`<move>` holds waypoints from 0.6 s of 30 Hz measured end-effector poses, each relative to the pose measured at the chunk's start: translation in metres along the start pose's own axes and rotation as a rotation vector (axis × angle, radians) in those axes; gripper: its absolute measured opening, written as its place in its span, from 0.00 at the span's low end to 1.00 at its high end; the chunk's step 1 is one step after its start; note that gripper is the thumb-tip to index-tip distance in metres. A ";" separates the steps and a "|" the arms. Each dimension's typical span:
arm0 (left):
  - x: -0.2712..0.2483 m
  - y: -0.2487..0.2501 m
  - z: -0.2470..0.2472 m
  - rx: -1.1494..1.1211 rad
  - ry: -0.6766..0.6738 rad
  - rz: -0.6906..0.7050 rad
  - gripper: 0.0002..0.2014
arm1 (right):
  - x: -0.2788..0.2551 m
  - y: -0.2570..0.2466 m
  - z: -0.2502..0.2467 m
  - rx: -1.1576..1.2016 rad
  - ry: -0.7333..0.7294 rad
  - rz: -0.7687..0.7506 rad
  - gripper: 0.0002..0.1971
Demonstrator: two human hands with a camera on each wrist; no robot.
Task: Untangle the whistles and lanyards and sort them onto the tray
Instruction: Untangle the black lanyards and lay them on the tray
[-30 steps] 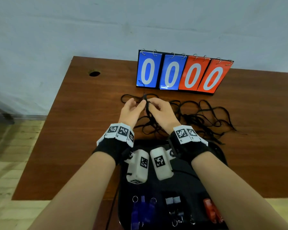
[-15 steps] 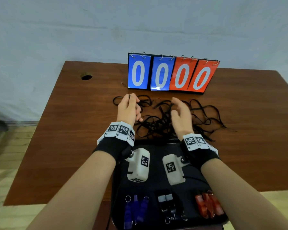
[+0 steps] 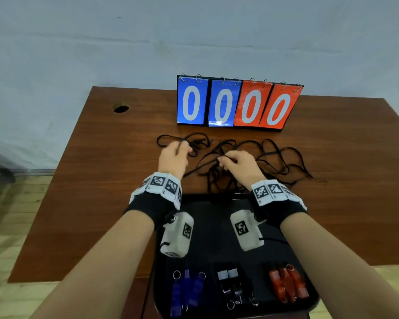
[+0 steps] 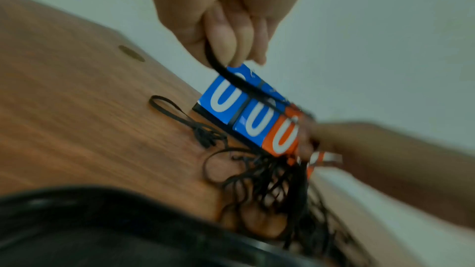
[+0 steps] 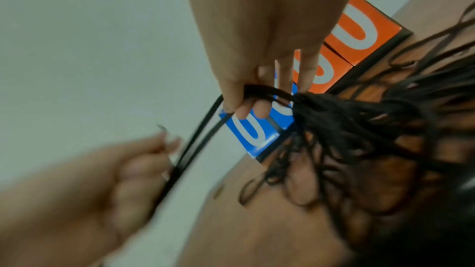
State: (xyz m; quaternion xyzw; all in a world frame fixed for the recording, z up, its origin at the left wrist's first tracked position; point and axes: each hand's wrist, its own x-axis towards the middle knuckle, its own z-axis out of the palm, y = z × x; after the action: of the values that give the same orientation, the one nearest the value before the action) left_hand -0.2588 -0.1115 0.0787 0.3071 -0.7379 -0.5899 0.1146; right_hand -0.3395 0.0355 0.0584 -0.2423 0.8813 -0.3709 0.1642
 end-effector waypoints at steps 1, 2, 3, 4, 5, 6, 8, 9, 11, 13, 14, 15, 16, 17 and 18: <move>-0.005 -0.002 0.004 0.089 -0.103 -0.001 0.13 | 0.002 -0.006 -0.003 0.071 0.007 -0.025 0.14; -0.009 -0.003 0.009 0.150 -0.206 -0.003 0.13 | 0.003 -0.013 -0.004 0.132 -0.013 -0.061 0.16; -0.013 -0.003 0.015 0.159 -0.281 -0.010 0.15 | 0.004 -0.020 -0.004 0.175 -0.037 -0.091 0.17; -0.014 -0.002 0.018 0.124 -0.317 -0.029 0.18 | 0.004 -0.025 -0.004 0.195 -0.050 -0.108 0.17; -0.013 -0.001 0.019 0.066 -0.308 -0.044 0.19 | 0.005 -0.027 -0.005 0.194 -0.050 -0.118 0.18; -0.011 0.001 0.018 0.009 -0.258 -0.050 0.20 | 0.005 -0.026 -0.006 0.183 -0.048 -0.119 0.17; -0.005 0.004 0.010 -0.083 -0.107 -0.054 0.22 | 0.003 -0.017 -0.010 0.137 -0.072 -0.095 0.17; -0.002 0.007 0.005 -0.126 -0.043 -0.052 0.22 | 0.002 -0.010 -0.012 0.102 -0.091 -0.081 0.16; 0.005 0.012 -0.004 -0.246 0.066 -0.046 0.21 | -0.002 0.004 -0.013 -0.013 -0.121 -0.050 0.14; 0.012 0.019 -0.013 -0.371 0.184 -0.051 0.19 | -0.001 0.022 -0.011 -0.144 -0.108 0.000 0.13; 0.015 0.021 -0.016 -0.404 0.240 -0.049 0.19 | 0.001 0.032 -0.011 -0.193 -0.081 0.044 0.13; 0.017 0.023 -0.017 -0.414 0.283 -0.037 0.20 | 0.003 0.038 -0.012 -0.224 -0.053 0.104 0.14; 0.018 0.026 -0.018 -0.417 0.296 -0.029 0.20 | 0.005 0.041 -0.014 -0.239 -0.022 0.160 0.15; 0.017 0.027 -0.018 -0.416 0.284 -0.028 0.20 | 0.007 0.042 -0.015 -0.238 0.000 0.197 0.16; 0.016 0.027 -0.015 -0.411 0.253 -0.037 0.20 | 0.008 0.039 -0.017 -0.209 0.008 0.205 0.16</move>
State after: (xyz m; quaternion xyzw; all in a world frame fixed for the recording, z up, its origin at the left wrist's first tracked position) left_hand -0.2717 -0.1297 0.1057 0.3622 -0.5763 -0.6866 0.2555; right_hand -0.3657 0.0648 0.0410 -0.1654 0.9359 -0.2594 0.1718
